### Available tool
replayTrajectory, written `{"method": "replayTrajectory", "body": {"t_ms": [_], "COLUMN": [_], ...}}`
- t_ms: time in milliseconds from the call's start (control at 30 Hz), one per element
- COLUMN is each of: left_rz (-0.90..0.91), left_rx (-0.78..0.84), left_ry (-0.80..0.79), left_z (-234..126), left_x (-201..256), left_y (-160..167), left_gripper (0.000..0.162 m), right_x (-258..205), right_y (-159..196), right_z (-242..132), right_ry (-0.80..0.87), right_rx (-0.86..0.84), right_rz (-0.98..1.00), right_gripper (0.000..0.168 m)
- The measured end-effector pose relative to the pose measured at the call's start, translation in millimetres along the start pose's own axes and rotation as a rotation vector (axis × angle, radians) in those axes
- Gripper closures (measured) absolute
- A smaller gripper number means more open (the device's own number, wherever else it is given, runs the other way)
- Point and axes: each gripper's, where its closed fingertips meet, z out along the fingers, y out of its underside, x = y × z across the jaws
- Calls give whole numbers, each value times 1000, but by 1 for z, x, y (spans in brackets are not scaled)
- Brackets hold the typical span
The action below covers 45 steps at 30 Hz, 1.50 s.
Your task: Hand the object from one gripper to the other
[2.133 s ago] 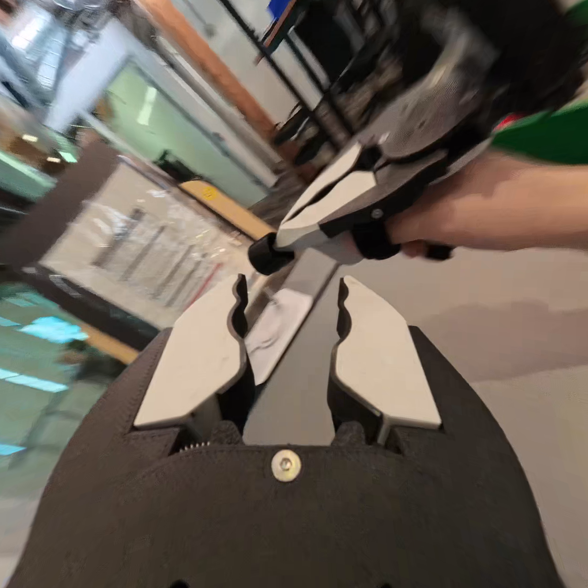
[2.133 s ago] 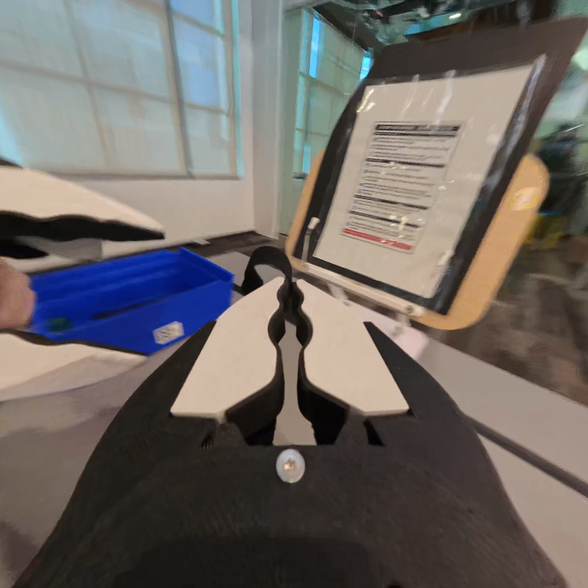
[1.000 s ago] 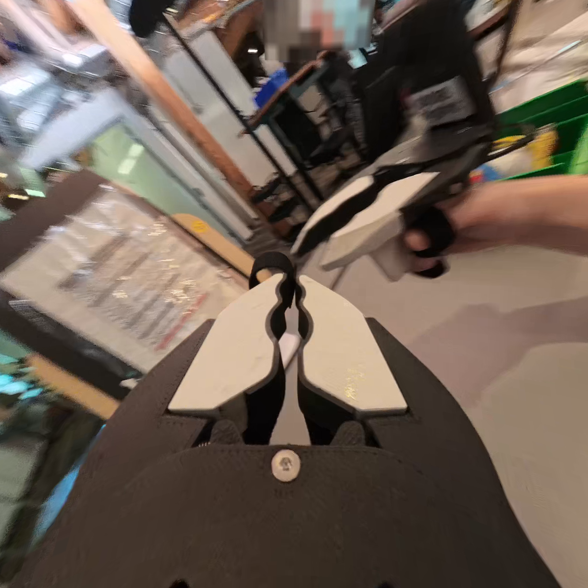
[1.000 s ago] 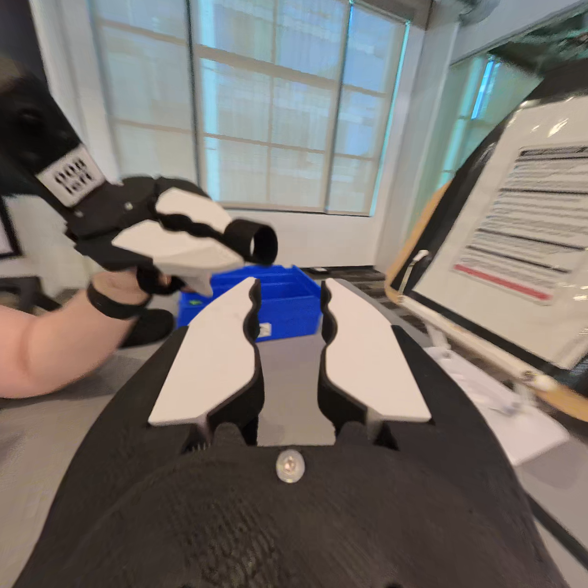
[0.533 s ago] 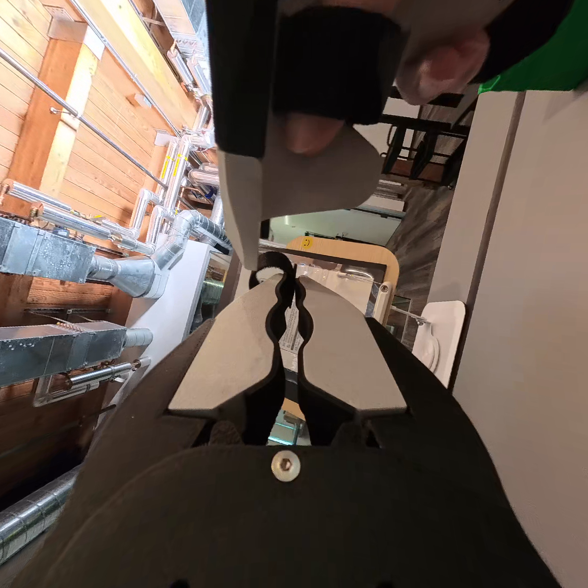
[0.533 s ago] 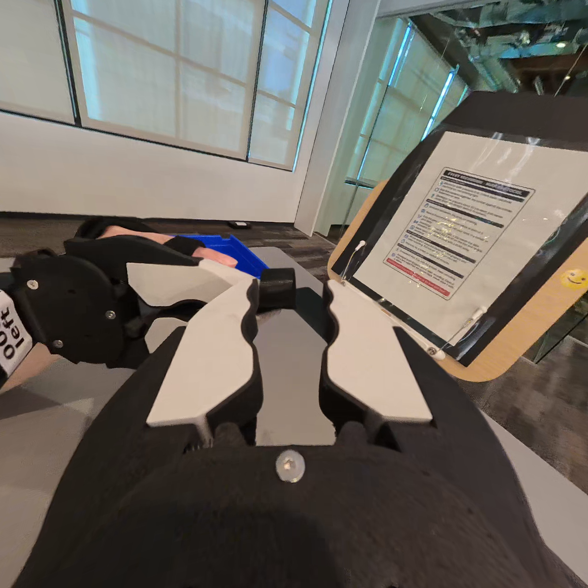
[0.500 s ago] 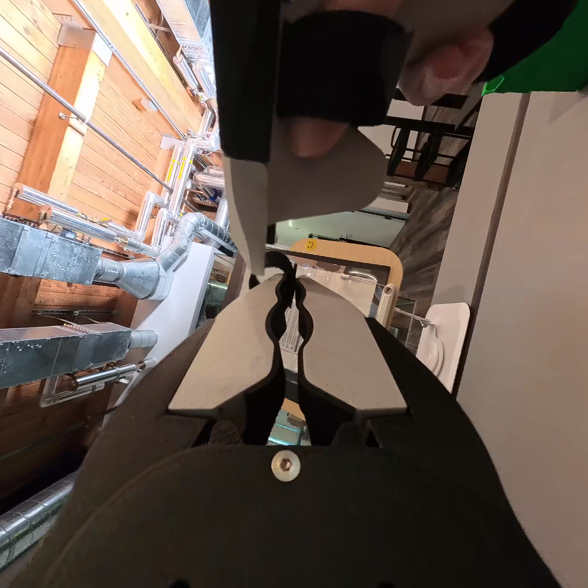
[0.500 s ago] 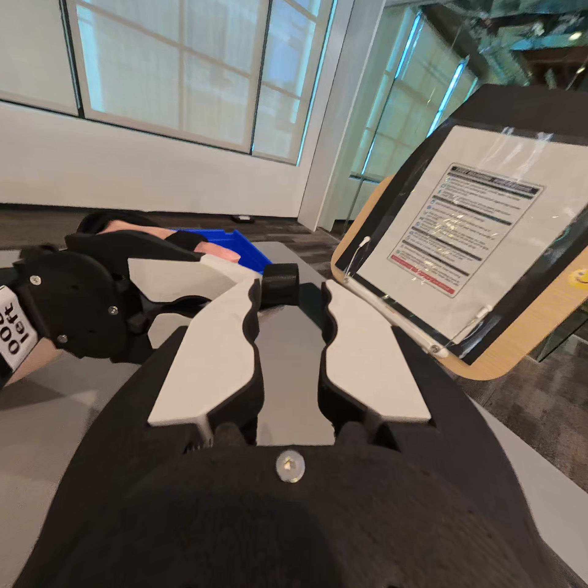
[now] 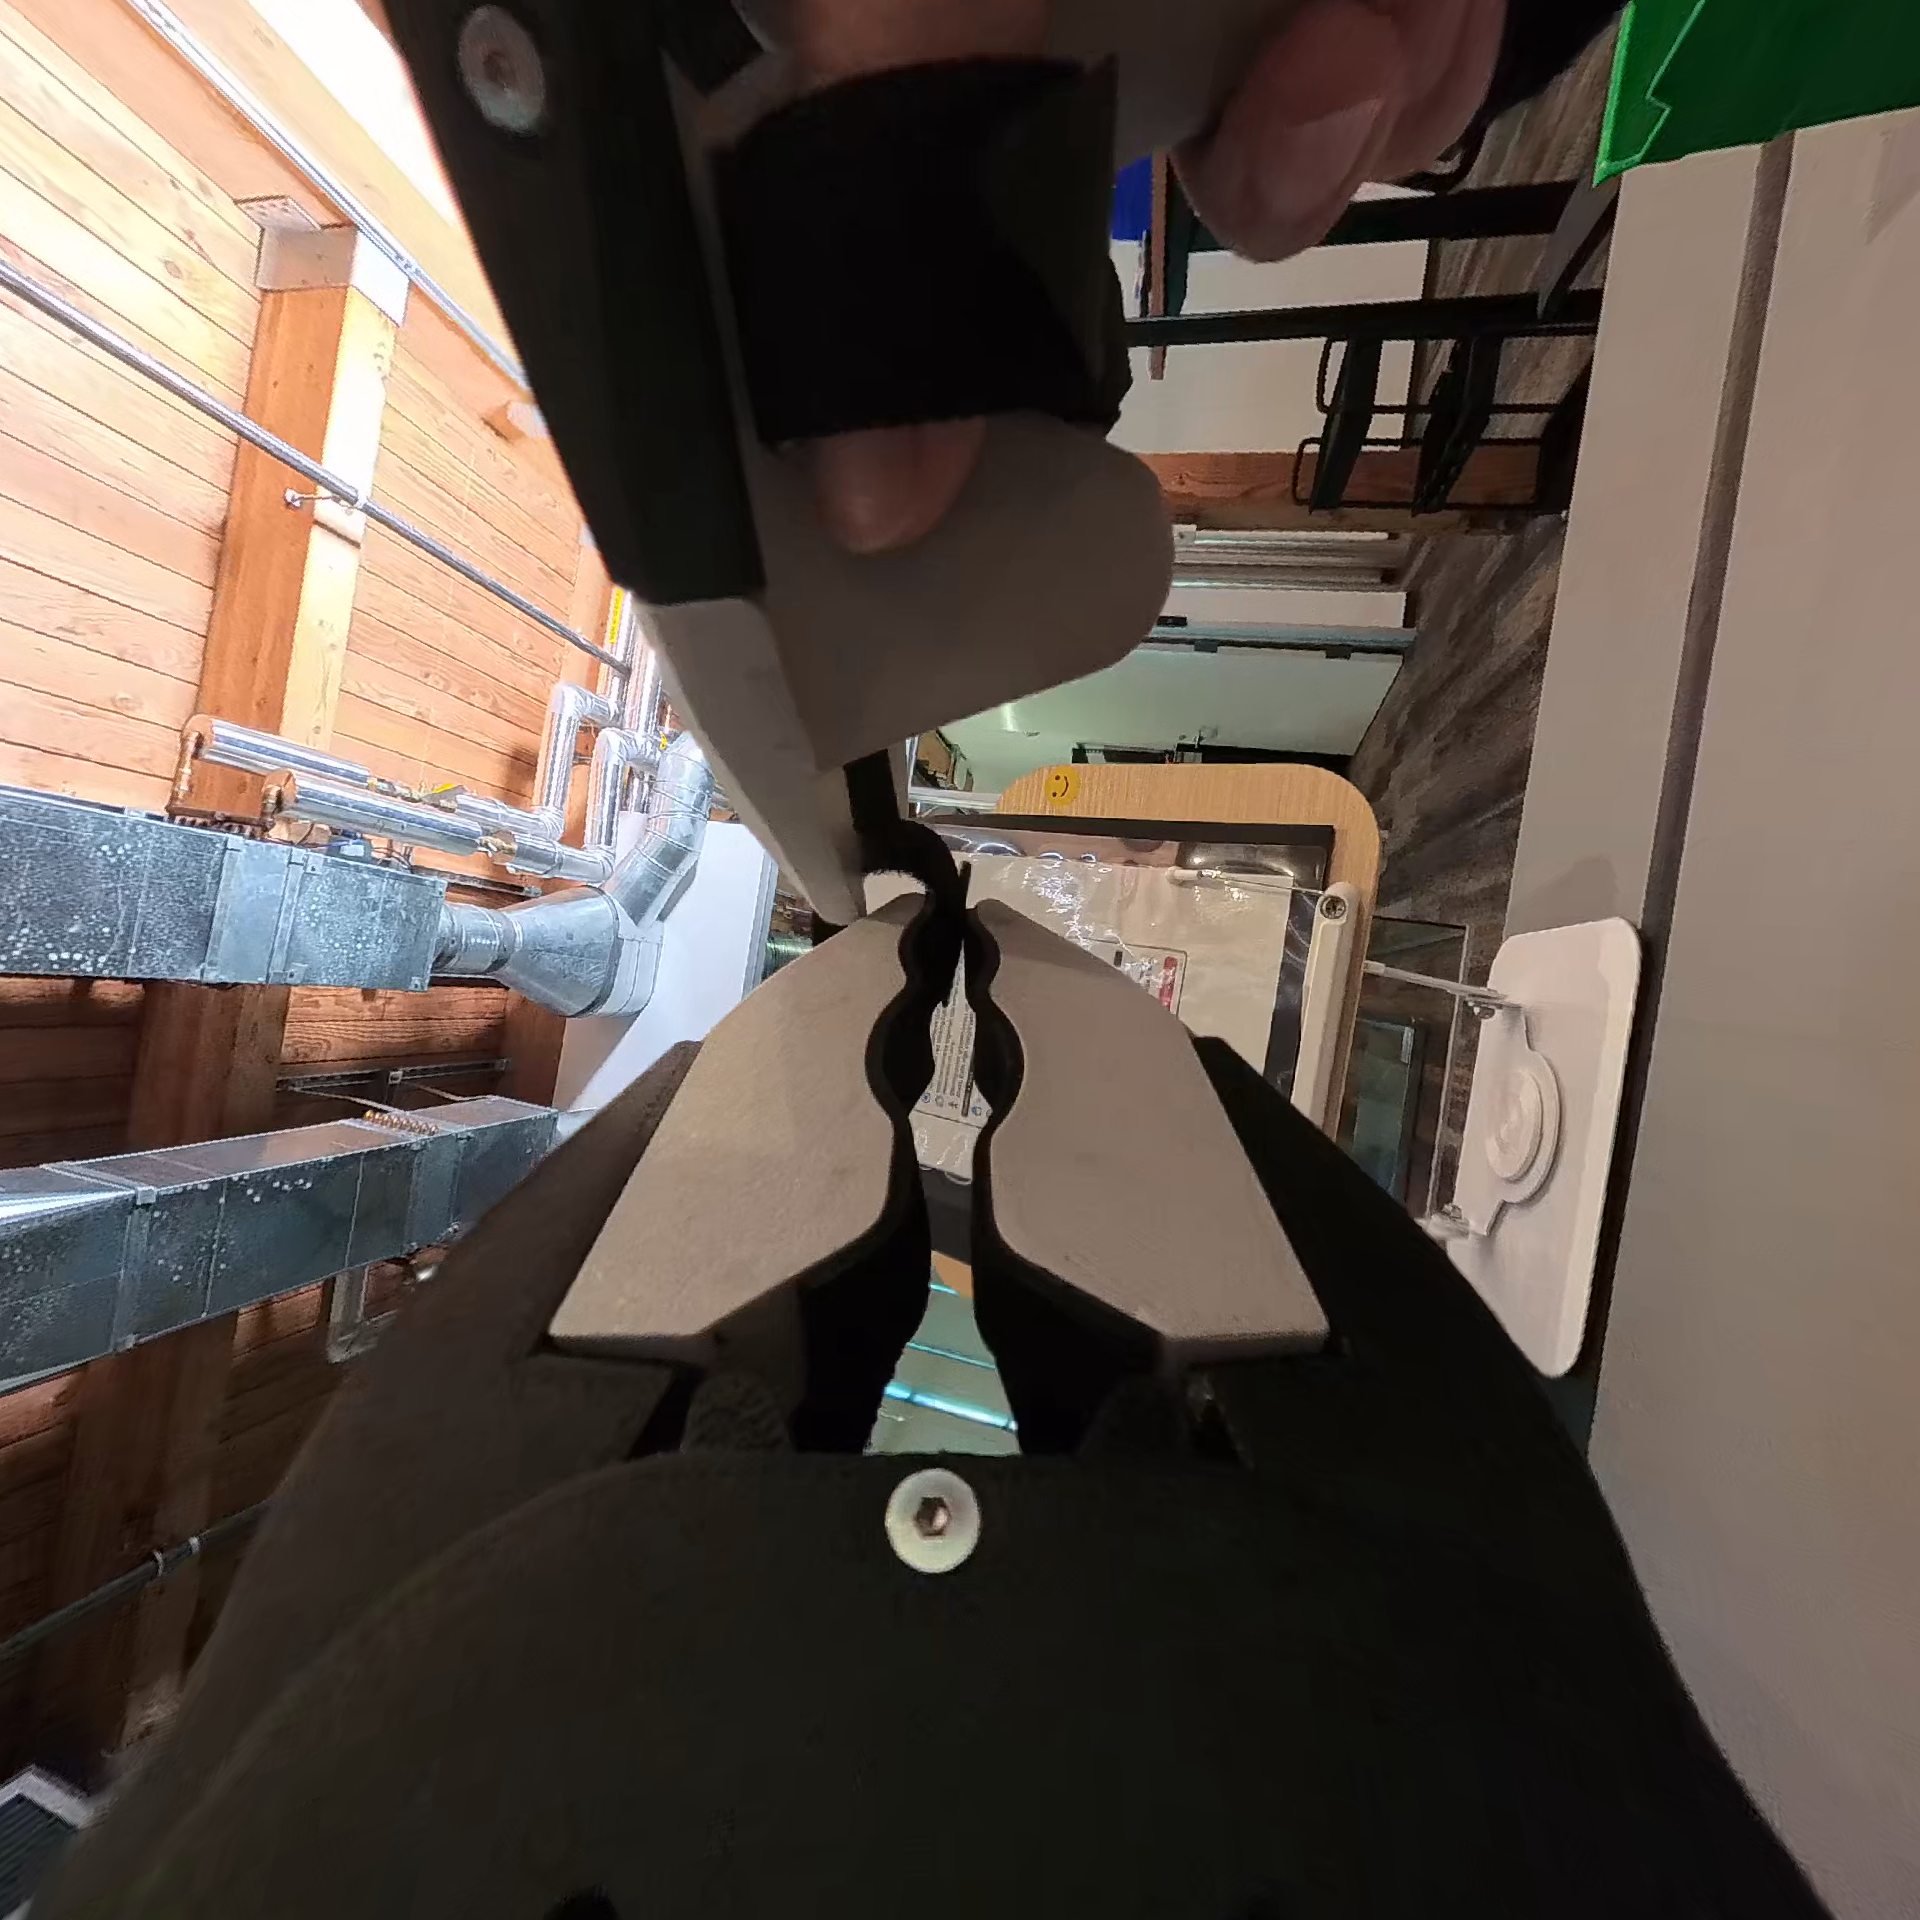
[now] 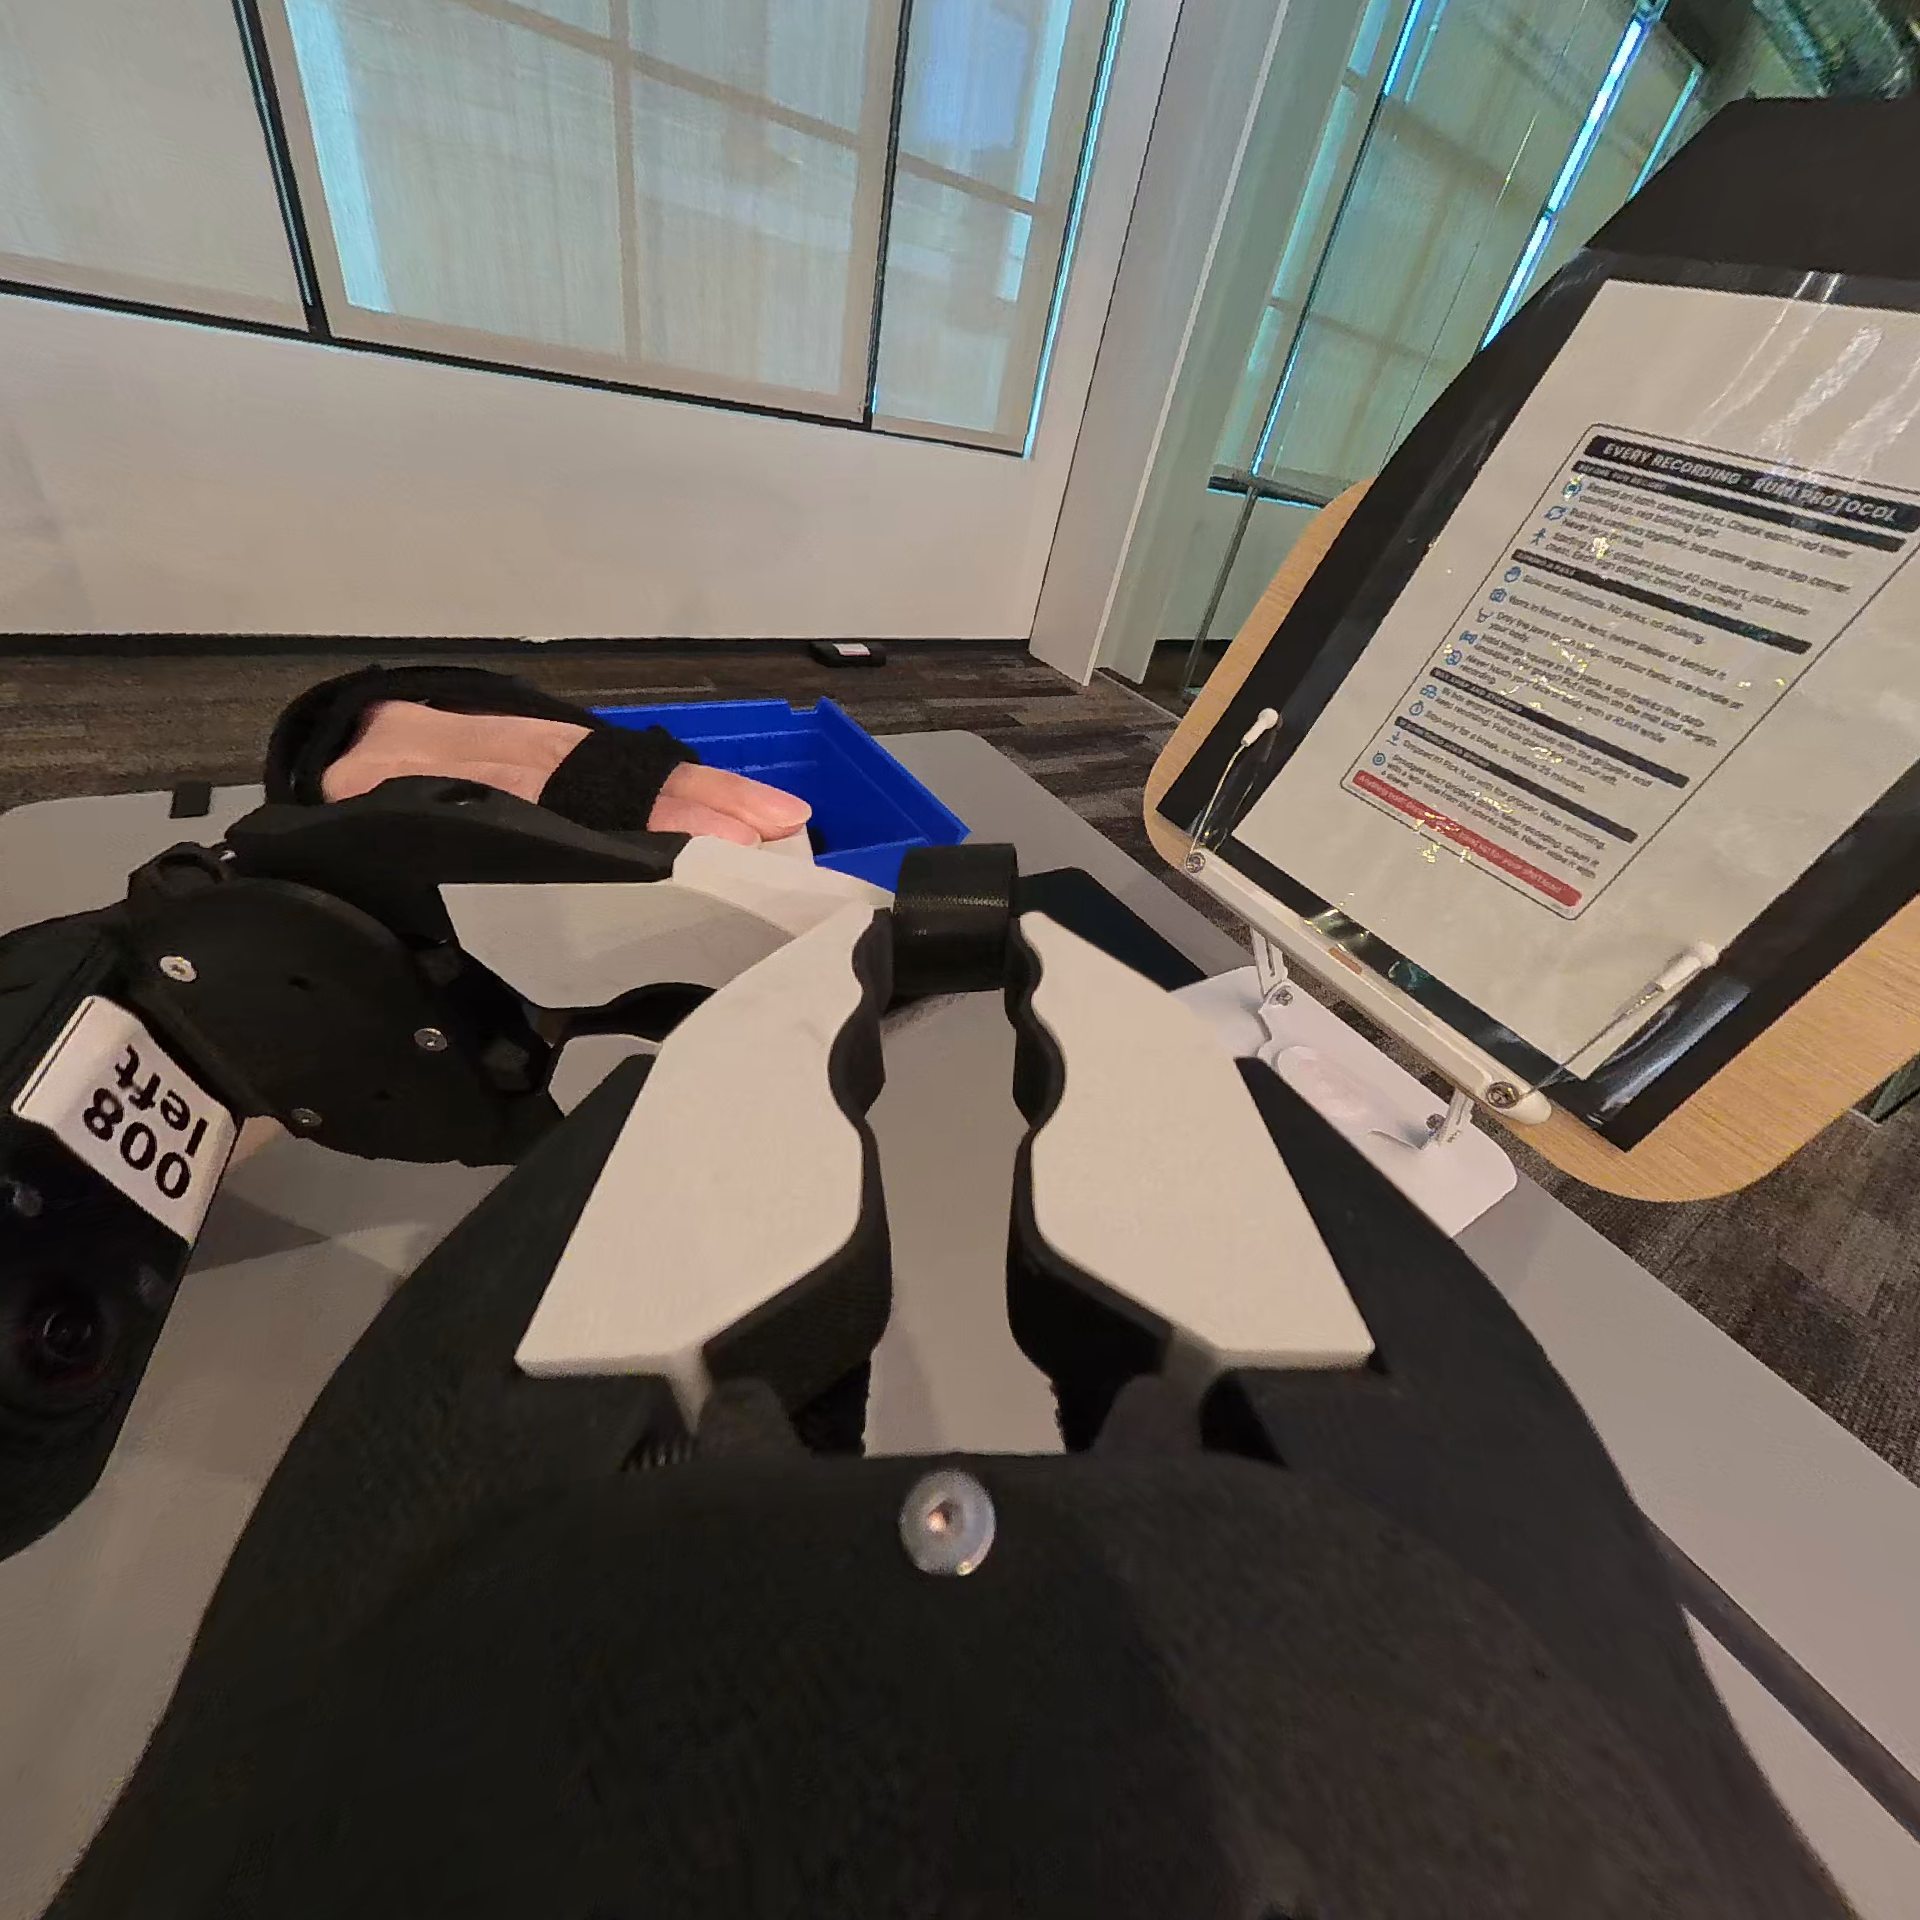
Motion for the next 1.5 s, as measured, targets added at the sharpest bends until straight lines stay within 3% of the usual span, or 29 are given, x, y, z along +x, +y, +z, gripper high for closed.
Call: {"method": "replayTrajectory", "body": {"t_ms": [100, 200, 267, 333, 400, 467, 567, 667, 867, 1133, 1200, 1367, 1500], "left_rz": [-82, -230, -344, -505, -789, -1153, -1630, -1868, -1792, -1624, -1618, -1583, -1506], "left_rx": [17, 57, 116, 167, 176, 161, 219, 295, 241, 203, 235, 245, 296], "left_ry": [-18, 25, 43, 42, 84, 265, 639, 886, 1039, 1058, 1064, 980, 755], "left_z": [-1, -4, -9, -13, -13, -11, -20, -31, -43, -48, -49, -44, -36], "left_x": [-5, -9, -16, -31, -46, -48, -45, -48, -33, -17, -18, -22, -42], "left_y": [-2, -10, -18, -20, -15, -11, -18, -21, -21, -26, -29, -21, -8], "left_gripper": [155, 137, 135, 136, 131, 119, 94, 102, 106, 113, 130, 137, 137], "right_x": [3, 14, 22, 26, 26, 15, -8, -27, -50, -58, -59, -48, -29], "right_y": [-5, -8, -7, -9, -17, -26, -22, -15, -9, -5, -3, -7, -7], "right_z": [-2, -7, -11, -15, -21, -28, -32, -30, -24, -19, -17, -16, -15], "right_ry": [16, 70, 82, 59, 21, -13, -3, 36, -1, 7, 5, 92, 150], "right_rx": [33, 62, 73, 123, 223, 328, 366, 371, 388, 377, 367, 374, 336], "right_rz": [-7, -37, -53, -66, -70, -174, -501, -808, -1014, -1095, -1102, -1088, -1036], "right_gripper": [147, 148, 148, 148, 147, 147, 147, 147, 146, 146, 146, 143, 141]}}
